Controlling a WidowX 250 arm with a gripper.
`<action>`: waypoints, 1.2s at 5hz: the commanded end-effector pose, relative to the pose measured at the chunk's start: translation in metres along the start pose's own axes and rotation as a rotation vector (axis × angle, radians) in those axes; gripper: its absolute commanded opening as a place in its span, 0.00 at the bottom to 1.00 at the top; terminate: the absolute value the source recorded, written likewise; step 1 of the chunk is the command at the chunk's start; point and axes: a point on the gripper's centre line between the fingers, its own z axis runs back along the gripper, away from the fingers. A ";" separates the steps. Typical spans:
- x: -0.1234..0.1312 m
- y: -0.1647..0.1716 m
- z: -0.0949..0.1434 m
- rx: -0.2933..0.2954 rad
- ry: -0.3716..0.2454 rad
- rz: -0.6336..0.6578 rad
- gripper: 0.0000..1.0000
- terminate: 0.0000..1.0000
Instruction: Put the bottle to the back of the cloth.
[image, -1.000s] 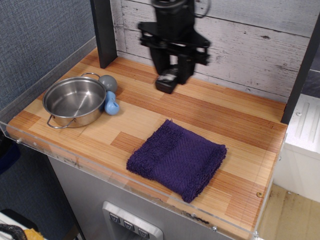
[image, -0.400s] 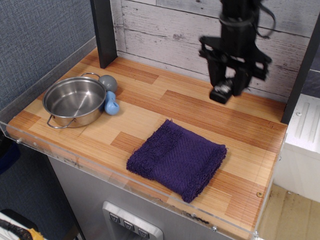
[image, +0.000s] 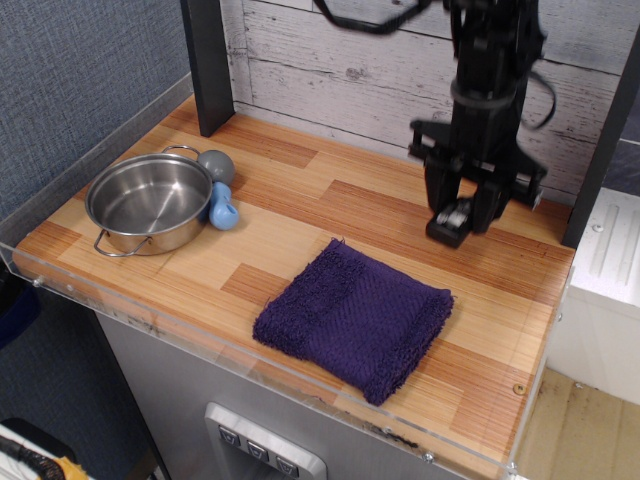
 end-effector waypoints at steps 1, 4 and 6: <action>0.011 -0.011 -0.006 0.003 -0.051 -0.043 0.00 0.00; 0.002 -0.008 -0.005 -0.012 -0.043 0.003 1.00 0.00; -0.001 -0.004 0.013 -0.033 -0.069 0.006 1.00 0.00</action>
